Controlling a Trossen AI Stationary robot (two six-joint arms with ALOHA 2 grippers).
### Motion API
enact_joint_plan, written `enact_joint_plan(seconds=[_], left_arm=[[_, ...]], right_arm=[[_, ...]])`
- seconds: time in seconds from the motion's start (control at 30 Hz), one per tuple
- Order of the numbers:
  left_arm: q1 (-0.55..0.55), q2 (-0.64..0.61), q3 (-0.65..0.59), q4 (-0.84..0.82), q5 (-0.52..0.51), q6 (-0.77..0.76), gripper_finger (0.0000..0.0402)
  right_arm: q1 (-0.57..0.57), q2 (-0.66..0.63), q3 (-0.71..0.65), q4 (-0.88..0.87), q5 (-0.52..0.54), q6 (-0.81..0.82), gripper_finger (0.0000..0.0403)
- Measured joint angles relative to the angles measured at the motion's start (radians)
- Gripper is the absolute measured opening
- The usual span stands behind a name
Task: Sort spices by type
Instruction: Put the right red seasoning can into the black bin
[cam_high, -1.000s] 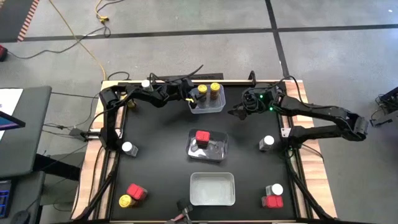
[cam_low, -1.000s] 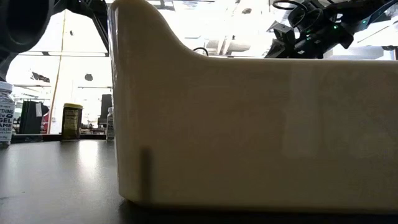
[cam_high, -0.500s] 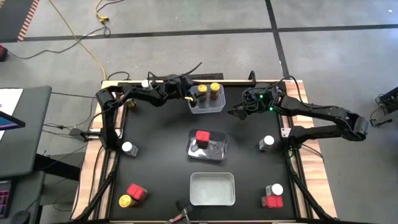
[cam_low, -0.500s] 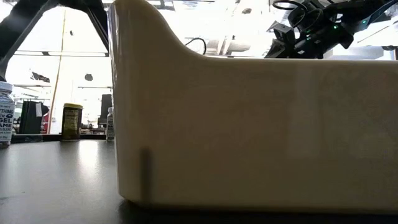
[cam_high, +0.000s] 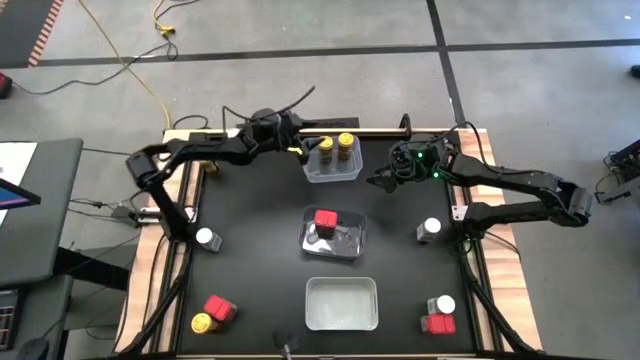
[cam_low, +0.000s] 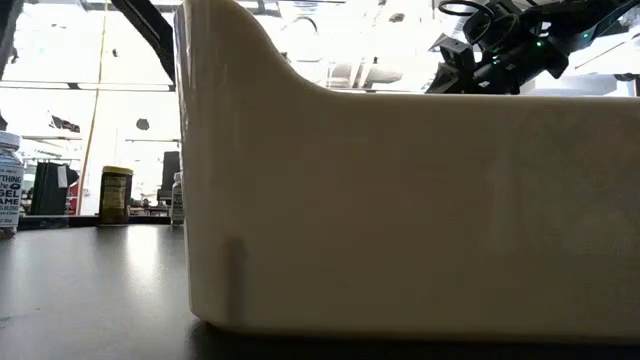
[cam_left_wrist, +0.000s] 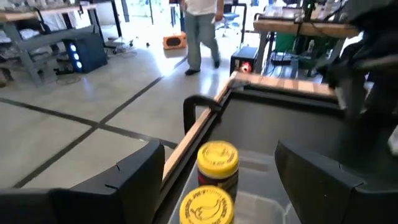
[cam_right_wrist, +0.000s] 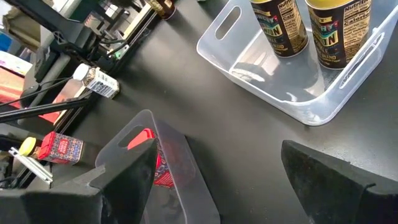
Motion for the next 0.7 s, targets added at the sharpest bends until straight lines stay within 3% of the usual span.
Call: enact_joint_plan(seconds=[0.23,0.43,0.57,0.7], left_arm=[[-0.036,-0.209,0.0,-0.207,0.0,-0.028,0.0292],[-0.142,-0.355,-0.003,-0.467,-0.002,-0.018,0.0292],[-0.253,-0.412,-0.07,-0.465,-0.106,-0.036,0.0292],[-0.352,-0.465,-0.213,-0.308,-0.181,-0.103,0.0292]], right_arm=[[-0.004,0.0,0.0,0.003,0.038,-0.019,0.0369],[-0.019,0.008,0.0,0.028,0.084,-0.125,0.0369],[-0.039,0.008,0.0,0.102,0.085,-0.187,0.0369],[-0.057,0.008,0.0,0.148,0.082,-0.248,0.0369]])
